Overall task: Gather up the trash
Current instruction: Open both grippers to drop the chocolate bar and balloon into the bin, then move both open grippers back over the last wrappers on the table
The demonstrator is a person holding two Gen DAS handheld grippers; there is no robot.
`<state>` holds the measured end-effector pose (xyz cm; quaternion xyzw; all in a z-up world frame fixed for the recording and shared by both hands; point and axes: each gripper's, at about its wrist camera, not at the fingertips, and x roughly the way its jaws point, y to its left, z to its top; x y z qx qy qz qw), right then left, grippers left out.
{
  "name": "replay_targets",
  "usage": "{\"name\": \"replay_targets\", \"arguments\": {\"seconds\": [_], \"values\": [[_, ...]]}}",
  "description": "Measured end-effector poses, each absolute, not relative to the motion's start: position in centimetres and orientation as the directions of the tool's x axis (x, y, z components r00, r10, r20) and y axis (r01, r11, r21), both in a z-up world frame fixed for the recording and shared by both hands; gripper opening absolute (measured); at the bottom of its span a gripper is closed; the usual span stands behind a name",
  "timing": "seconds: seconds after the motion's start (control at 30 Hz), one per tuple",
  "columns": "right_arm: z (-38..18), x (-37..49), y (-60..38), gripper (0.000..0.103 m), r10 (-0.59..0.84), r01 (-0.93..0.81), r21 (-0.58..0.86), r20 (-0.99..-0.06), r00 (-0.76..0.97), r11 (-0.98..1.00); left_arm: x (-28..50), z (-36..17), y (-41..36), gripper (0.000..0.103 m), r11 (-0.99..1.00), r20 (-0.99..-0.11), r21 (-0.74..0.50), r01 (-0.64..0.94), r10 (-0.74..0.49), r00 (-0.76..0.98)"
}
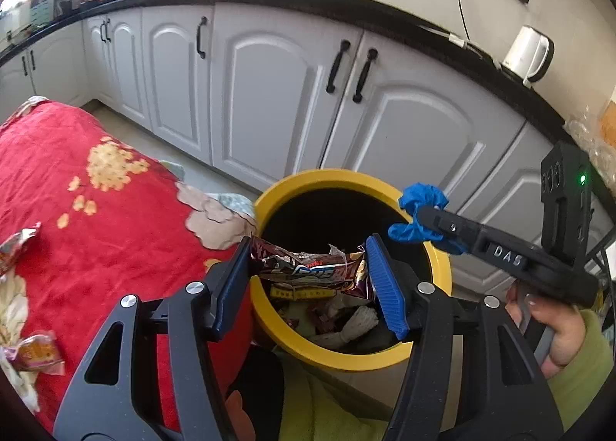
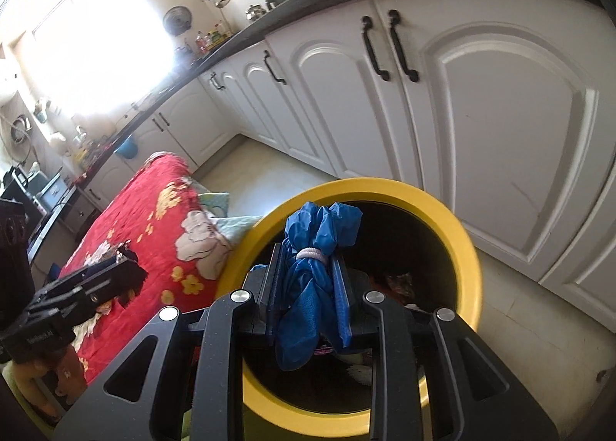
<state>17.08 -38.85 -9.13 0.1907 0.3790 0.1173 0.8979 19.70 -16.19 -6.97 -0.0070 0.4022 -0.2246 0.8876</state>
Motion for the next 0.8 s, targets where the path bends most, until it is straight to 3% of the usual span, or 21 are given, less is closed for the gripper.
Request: {"name": "replay_targets", "arguments": {"seconds": [0.2, 0.37, 0.43, 0.5, 0.53, 0.6, 0.7, 0.8], "values": [[-9.6, 17.2, -39.7, 0.024, 0.358, -0.045, 0.453, -0.636, 0.684, 0.890, 20.2, -8.7, -18.0, 0.052, 0.889, -0.735, -0.188, 0.418, -0.409, 0.541], [-9.6, 17.2, -40.2, 0.039, 0.359, -0.031, 0.470, -0.627, 0.691, 0.882, 20.4, -9.6, -19.3, 0.055, 0.880, -0.748, -0.179, 0.440, -0.413, 0.520], [-9.4, 17.1, -40.3, 0.048, 0.354, -0.024, 0.473, -0.623, 0.698, 0.881, 20.5, -9.8, -19.4, 0.066, 0.878, -0.750, -0.181, 0.444, -0.415, 0.515], [-9.3, 17.0, -40.4, 0.049, 0.347, -0.016, 0.474, -0.621, 0.703, 0.880, 20.6, -10.0, -19.4, 0.069, 0.878, -0.752, -0.184, 0.441, -0.415, 0.512], [-9.3, 17.0, -40.5, 0.049, 0.345, -0.013, 0.476, -0.620, 0.704, 0.880, 20.7, -10.1, -19.3, 0.078, 0.881, -0.755, -0.182, 0.437, -0.410, 0.512], [-9.2, 17.0, -40.6, 0.054, 0.342, -0.008, 0.478, -0.617, 0.709, 0.878, 20.6, -10.0, -18.9, 0.085, 0.886, -0.754, -0.180, 0.427, -0.403, 0.519], [-9.0, 16.9, -40.5, 0.059, 0.338, -0.012, 0.472, -0.613, 0.715, 0.881, 20.3, -9.7, -18.2, 0.092, 0.896, -0.747, -0.167, 0.411, -0.387, 0.541], [-8.3, 16.8, -39.8, 0.064, 0.340, -0.031, 0.463, -0.602, 0.723, 0.886, 20.1, -9.1, -17.3, 0.092, 0.908, -0.738, -0.145, 0.393, -0.363, 0.569]]}}
